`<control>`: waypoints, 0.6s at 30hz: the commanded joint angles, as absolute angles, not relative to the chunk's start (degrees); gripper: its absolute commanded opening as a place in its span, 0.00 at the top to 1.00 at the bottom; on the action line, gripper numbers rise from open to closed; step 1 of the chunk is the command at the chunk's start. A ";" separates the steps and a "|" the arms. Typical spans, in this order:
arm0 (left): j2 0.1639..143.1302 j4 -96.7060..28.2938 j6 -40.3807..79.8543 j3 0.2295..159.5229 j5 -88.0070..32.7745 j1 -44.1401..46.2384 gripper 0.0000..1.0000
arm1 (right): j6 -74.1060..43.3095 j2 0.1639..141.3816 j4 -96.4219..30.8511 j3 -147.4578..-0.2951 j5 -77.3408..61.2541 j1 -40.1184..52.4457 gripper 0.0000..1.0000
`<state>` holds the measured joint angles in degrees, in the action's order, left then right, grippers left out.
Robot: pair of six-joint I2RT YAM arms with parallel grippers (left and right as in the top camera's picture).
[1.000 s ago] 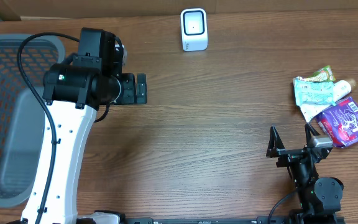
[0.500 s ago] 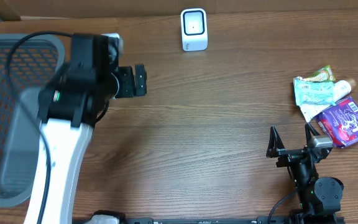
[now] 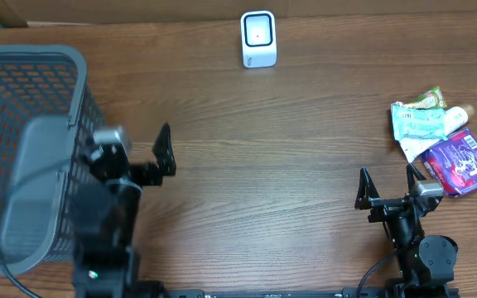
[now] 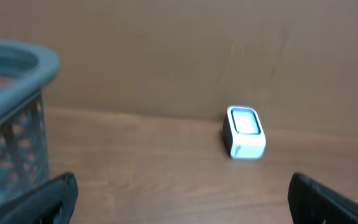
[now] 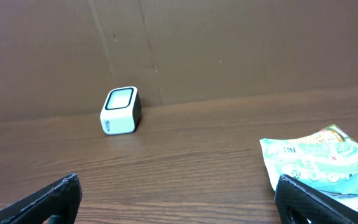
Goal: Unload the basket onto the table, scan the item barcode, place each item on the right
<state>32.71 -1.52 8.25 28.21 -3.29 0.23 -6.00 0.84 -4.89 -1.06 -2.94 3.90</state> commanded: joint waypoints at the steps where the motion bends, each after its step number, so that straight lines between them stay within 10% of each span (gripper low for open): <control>1: 26.50 5.26 2.96 17.82 -4.75 -0.10 0.01 | -6.15 0.16 -4.54 -0.45 -2.61 4.27 0.00; 18: 5.87 0.03 -4.69 0.27 -4.49 -0.12 0.00 | -6.15 0.16 -4.54 -0.45 -2.61 4.27 0.00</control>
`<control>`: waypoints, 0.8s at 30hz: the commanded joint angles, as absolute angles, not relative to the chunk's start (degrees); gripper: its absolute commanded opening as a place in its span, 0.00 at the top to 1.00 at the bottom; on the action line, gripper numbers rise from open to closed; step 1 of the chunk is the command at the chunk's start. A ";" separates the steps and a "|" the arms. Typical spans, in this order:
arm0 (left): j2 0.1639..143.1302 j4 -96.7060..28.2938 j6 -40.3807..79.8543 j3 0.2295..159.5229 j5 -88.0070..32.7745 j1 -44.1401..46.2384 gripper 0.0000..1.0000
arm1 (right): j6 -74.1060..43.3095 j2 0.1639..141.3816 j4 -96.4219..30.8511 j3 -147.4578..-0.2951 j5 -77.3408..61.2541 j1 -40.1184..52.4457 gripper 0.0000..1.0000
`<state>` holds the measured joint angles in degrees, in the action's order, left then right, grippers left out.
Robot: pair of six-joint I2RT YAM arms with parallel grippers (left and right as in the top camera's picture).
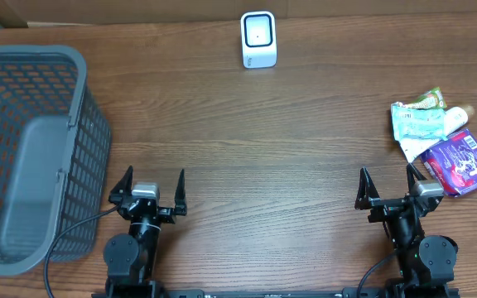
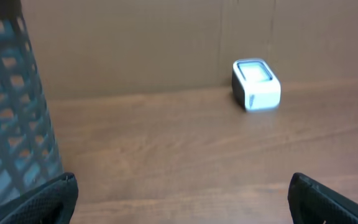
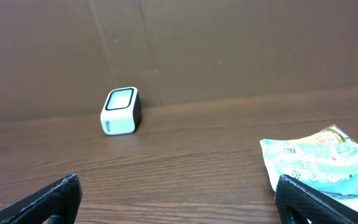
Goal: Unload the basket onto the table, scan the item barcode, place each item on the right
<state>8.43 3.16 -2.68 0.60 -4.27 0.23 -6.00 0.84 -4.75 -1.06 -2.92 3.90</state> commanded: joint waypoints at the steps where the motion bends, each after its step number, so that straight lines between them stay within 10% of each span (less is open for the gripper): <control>1: 4.78 -2.28 -4.67 0.27 -4.51 -0.10 0.00 | -6.15 0.16 -4.54 -0.45 -2.61 4.27 0.00; 24: 0.32 -4.21 -4.54 0.32 -4.05 0.01 0.00 | -6.15 0.16 -4.54 -0.45 -2.61 4.27 0.00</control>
